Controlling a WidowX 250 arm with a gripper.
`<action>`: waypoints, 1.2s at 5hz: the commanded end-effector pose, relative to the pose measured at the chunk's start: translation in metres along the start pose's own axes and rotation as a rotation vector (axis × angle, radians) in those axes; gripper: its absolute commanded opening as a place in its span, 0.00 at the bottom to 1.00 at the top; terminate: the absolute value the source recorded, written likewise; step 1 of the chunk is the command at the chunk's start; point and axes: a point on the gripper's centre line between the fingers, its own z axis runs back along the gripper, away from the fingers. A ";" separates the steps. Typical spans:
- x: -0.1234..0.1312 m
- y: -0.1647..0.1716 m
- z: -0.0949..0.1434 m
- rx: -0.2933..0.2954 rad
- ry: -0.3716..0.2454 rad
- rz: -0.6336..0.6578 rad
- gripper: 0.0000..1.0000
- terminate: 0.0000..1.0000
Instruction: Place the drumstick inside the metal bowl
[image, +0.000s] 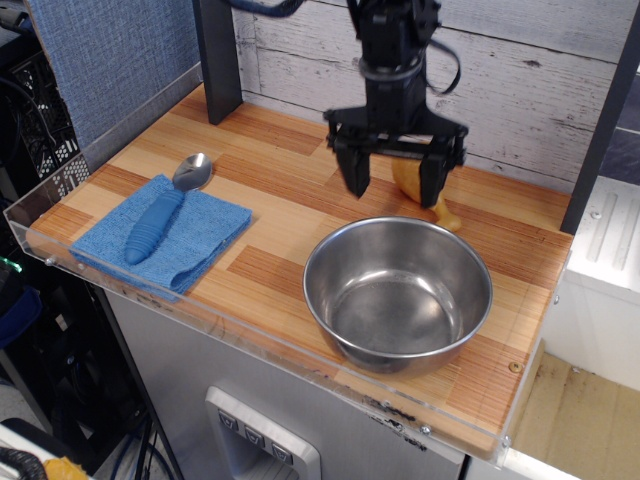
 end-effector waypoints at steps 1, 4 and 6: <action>0.024 -0.021 -0.007 -0.037 0.001 0.013 1.00 0.00; 0.019 -0.038 -0.054 0.020 0.091 0.041 0.00 0.00; 0.013 -0.026 -0.024 0.015 0.092 -0.003 0.00 0.00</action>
